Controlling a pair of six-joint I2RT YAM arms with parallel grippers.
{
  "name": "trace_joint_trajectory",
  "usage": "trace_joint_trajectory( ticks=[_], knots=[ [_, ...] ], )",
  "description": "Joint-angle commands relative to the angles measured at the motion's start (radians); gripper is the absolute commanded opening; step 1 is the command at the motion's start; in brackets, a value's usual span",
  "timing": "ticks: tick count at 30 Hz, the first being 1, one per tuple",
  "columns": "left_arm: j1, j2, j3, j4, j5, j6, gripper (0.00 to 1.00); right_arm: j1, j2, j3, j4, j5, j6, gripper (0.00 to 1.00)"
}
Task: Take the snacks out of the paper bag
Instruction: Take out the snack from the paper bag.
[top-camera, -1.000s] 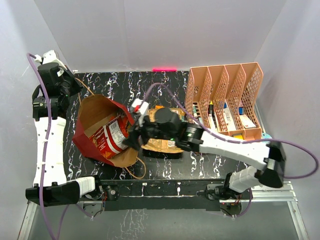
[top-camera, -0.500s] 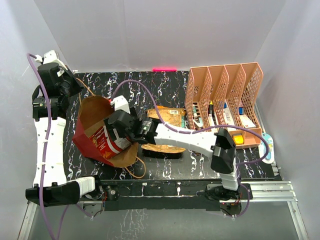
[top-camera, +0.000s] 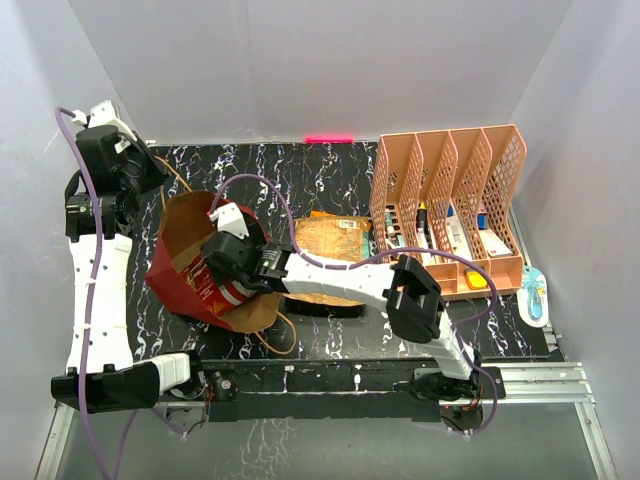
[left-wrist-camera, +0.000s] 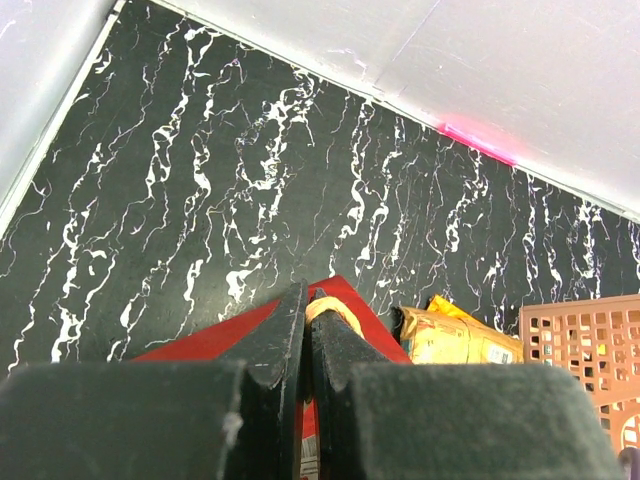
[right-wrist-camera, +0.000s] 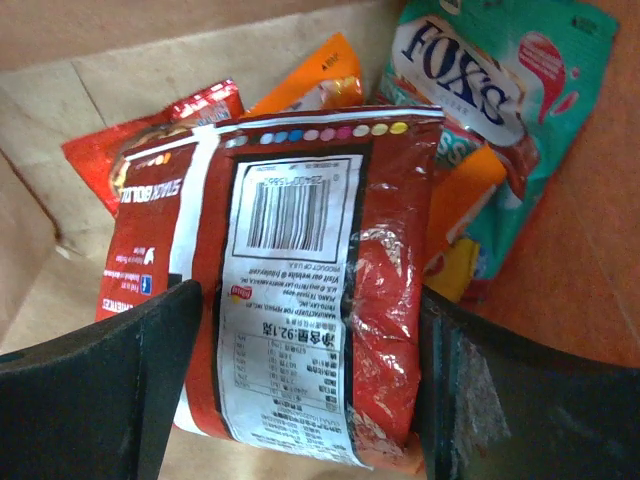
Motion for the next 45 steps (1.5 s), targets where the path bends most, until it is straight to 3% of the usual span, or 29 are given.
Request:
trace_joint_trajectory(
  ticks=[1,4,13,23,32,45],
  knots=[
    [0.0,-0.013,0.015,0.041,0.015,-0.012,0.0,-0.026,-0.012,0.027,0.181,-0.063,0.045,0.75],
    [0.0,-0.015,0.018,0.04,0.02,-0.016,0.0,-0.035,-0.028,-0.013,0.268,-0.106,0.062,0.64],
    [0.0,-0.01,0.034,0.029,0.003,-0.008,0.0,-0.048,-0.068,0.026,0.318,-0.245,0.016,0.08],
    [0.0,0.001,0.044,0.024,-0.039,-0.003,0.0,-0.054,-0.36,-0.103,0.607,-0.358,-0.051,0.07],
    [0.0,0.01,0.05,0.022,-0.057,0.004,0.0,-0.055,-0.604,-0.131,0.582,-0.35,-0.059,0.07],
    [0.0,0.02,0.045,0.031,-0.071,0.011,0.0,-0.055,-1.01,-0.543,0.508,0.03,-0.117,0.07]
  ],
)
